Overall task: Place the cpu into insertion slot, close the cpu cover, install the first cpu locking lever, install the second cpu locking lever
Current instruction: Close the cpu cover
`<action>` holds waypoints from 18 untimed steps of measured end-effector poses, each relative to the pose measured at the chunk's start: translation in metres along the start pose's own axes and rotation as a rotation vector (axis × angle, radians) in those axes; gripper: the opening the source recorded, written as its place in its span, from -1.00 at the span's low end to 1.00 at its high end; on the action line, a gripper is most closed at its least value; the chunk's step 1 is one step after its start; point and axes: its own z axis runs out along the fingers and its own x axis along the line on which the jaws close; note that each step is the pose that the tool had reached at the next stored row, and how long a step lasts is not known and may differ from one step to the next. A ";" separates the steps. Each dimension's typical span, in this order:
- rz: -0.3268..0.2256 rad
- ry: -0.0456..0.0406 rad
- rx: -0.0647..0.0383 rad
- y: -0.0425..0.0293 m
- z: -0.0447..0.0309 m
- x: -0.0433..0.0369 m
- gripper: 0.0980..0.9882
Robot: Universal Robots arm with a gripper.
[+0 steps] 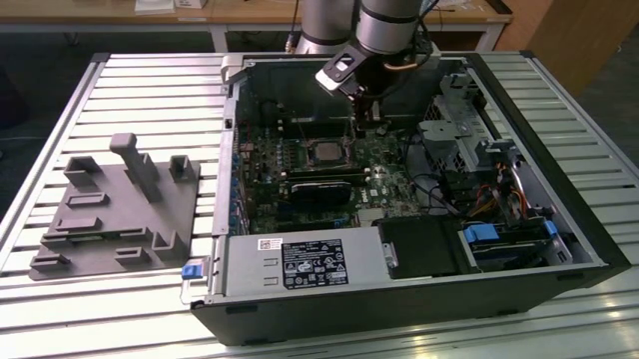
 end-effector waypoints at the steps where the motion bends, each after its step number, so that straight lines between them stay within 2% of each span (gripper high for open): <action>1: 0.000 0.0000 -0.004 -0.0039 0.0001 0.0000 -0.98; 7: 0.001 0.0003 -0.023 -0.0237 0.0010 -0.0002 -0.98; 11: 0.001 0.0002 -0.037 -0.0336 0.0016 -0.0002 -0.98; 13: 0.001 0.0004 -0.050 -0.0387 0.0025 -0.0002 -0.98; 18: 0.002 0.0006 -0.093 -0.0514 0.0054 -0.0003 -0.98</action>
